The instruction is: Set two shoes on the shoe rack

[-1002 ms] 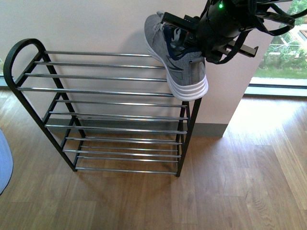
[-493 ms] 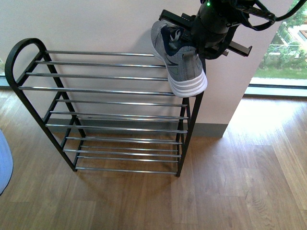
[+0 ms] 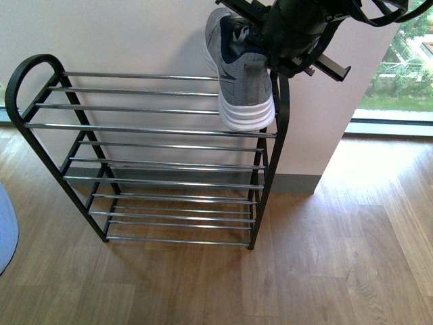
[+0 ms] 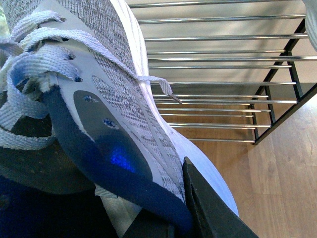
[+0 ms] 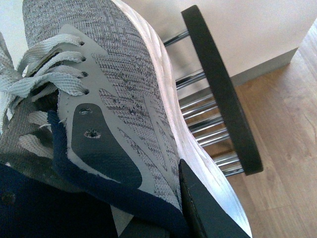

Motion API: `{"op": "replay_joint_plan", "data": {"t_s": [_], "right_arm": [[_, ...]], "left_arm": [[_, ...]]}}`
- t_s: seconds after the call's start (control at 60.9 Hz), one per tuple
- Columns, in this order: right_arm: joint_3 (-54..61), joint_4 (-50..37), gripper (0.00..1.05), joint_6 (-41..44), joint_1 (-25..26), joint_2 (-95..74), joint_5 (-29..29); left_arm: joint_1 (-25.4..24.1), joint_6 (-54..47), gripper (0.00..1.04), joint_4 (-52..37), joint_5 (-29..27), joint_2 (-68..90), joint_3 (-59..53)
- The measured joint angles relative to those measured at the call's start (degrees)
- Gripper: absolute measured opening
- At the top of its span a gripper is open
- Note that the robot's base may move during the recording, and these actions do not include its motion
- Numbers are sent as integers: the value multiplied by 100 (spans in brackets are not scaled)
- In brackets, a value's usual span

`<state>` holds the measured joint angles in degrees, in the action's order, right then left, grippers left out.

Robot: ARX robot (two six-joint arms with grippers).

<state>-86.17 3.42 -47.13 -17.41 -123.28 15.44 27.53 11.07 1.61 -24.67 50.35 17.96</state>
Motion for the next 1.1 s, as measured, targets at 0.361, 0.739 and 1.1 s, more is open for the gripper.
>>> {"op": "replay_joint_plan", "data": {"t_s": [0.361,0.739,1.1], "right_arm": [[-400,511,1,-437,-103,-474,605],[-1425,1049,1,-448,149,-1333,857],[-1165,597,26,-291,173,-1207,898]], "left_arm": [[0,0,2,0,2,0,0],[0,0,2,0,2,0,0],[0,0,2,0,0,0,0]]}}
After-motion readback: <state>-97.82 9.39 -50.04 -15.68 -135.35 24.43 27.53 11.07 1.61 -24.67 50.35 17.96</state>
